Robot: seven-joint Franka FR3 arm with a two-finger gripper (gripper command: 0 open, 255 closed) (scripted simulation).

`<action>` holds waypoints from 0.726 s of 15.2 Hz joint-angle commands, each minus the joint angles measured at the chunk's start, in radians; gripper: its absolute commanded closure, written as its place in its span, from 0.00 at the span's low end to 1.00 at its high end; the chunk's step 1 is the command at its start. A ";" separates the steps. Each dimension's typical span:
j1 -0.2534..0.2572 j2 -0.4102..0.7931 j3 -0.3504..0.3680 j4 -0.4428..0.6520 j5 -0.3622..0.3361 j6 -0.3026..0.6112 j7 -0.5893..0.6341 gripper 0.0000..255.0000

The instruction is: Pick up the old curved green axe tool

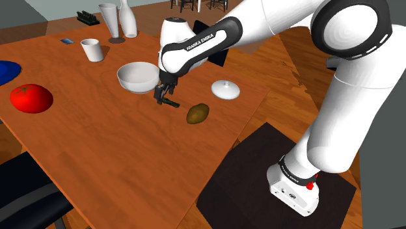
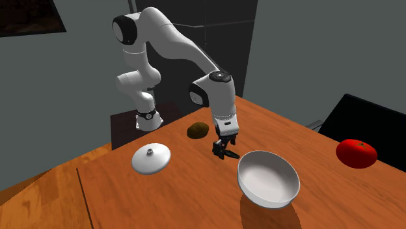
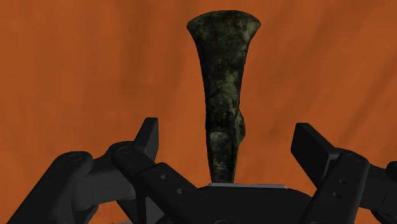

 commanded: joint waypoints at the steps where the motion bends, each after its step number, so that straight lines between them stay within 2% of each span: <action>1: 0.000 0.008 -0.001 0.001 -0.001 0.007 0.000 0.00; 2: 0.000 0.007 -0.001 0.000 -0.001 0.008 -0.001 1.00; 11: 0.000 0.008 0.000 0.001 -0.001 0.007 0.000 1.00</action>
